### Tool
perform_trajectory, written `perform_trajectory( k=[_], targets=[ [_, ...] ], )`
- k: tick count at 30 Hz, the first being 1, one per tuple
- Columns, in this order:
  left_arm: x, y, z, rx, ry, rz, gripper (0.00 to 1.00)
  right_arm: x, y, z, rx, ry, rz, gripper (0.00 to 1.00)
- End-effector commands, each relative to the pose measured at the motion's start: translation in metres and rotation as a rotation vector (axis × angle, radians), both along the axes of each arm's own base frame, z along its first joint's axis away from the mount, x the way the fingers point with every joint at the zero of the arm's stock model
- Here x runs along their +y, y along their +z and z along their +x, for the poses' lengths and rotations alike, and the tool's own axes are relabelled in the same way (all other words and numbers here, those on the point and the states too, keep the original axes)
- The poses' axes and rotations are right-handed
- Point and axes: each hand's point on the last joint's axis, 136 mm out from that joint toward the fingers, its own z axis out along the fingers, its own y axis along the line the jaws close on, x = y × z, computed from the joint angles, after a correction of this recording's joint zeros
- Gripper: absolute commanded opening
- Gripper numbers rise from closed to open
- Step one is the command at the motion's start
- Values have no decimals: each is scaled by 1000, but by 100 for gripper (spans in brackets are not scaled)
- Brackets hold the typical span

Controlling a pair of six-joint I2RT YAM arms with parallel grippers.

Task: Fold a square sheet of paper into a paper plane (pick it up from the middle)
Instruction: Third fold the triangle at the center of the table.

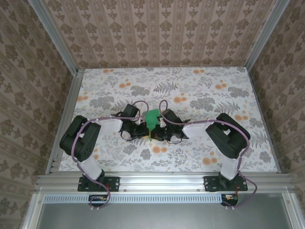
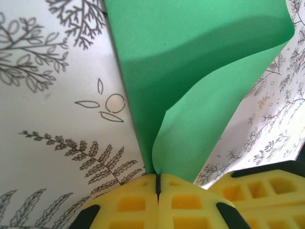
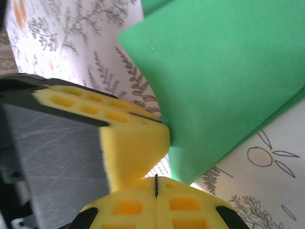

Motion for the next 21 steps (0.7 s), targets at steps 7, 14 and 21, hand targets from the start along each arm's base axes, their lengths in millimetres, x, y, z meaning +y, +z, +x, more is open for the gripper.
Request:
perform_trajectory(
  k=[7,14,21],
  targets=[
    [20,-24,-10,49,21,103,0,-6,-15,9,-1,-20,-60,7],
    [21,-23,-9,47,22,102,0,-12,-22,12,11,-26,-111,7],
    [21,-23,-9,45,20,102,0,-16,13,26,-66,-47,-51,7]
  ],
)
